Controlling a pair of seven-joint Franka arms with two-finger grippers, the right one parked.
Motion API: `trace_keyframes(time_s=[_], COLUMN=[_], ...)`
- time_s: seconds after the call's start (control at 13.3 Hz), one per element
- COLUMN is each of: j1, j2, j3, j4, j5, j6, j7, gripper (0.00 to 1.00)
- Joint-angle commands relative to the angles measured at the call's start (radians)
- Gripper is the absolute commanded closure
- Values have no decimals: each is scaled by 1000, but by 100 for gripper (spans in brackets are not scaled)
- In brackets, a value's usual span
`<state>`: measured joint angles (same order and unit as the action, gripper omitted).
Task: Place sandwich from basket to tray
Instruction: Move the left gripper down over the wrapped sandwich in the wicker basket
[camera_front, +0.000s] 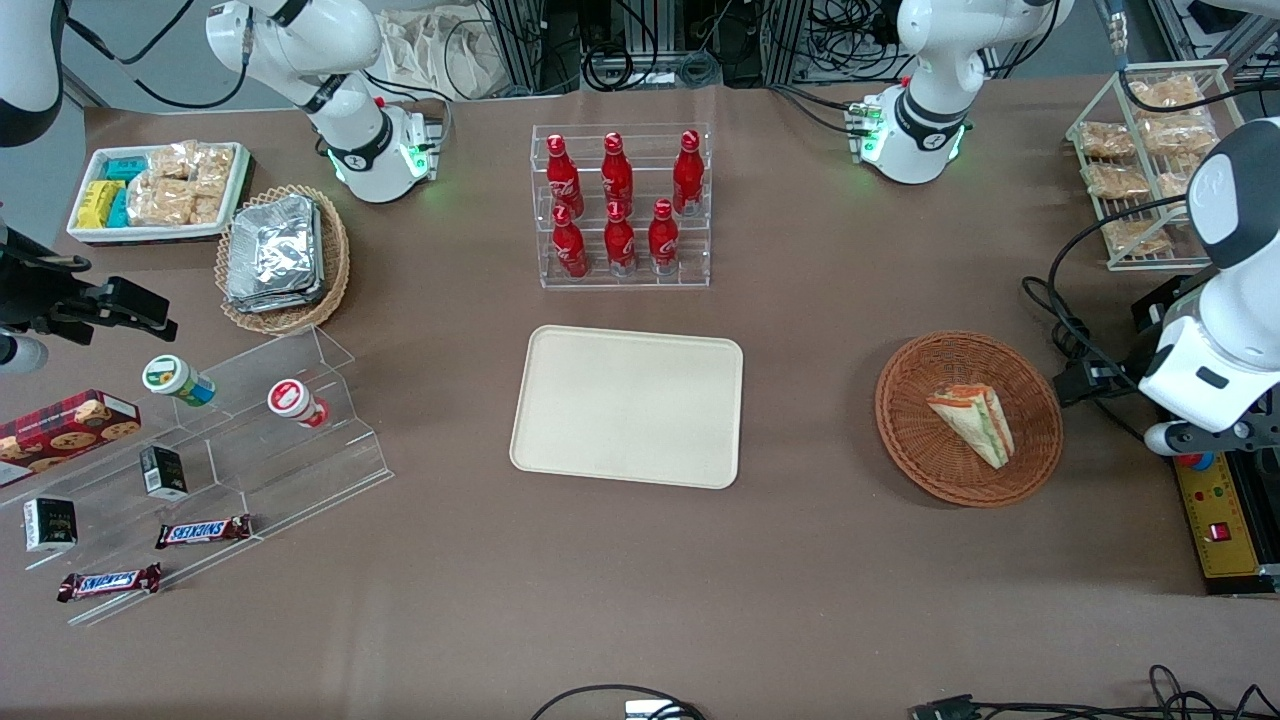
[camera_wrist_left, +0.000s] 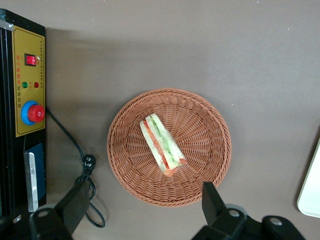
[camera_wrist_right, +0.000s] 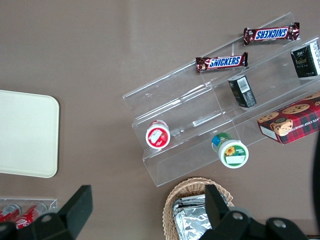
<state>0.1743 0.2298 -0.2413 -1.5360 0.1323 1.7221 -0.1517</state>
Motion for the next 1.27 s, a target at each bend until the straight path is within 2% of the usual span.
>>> trace_keyframes(time_s=[0.0,0.22,0.45,0.9,1.2], j1=[-4,2,5,13,10], j2=[11,46,49,37,39], j3=[7,11,13,14,13], j4=[25,57,18,-206,-370], j5=[-7,-37,-45,-43,-43], j6=[-13,-21,-56,120,239], j7=[1,3,-43,-587,-651], gripper=[0,0,0,0,0])
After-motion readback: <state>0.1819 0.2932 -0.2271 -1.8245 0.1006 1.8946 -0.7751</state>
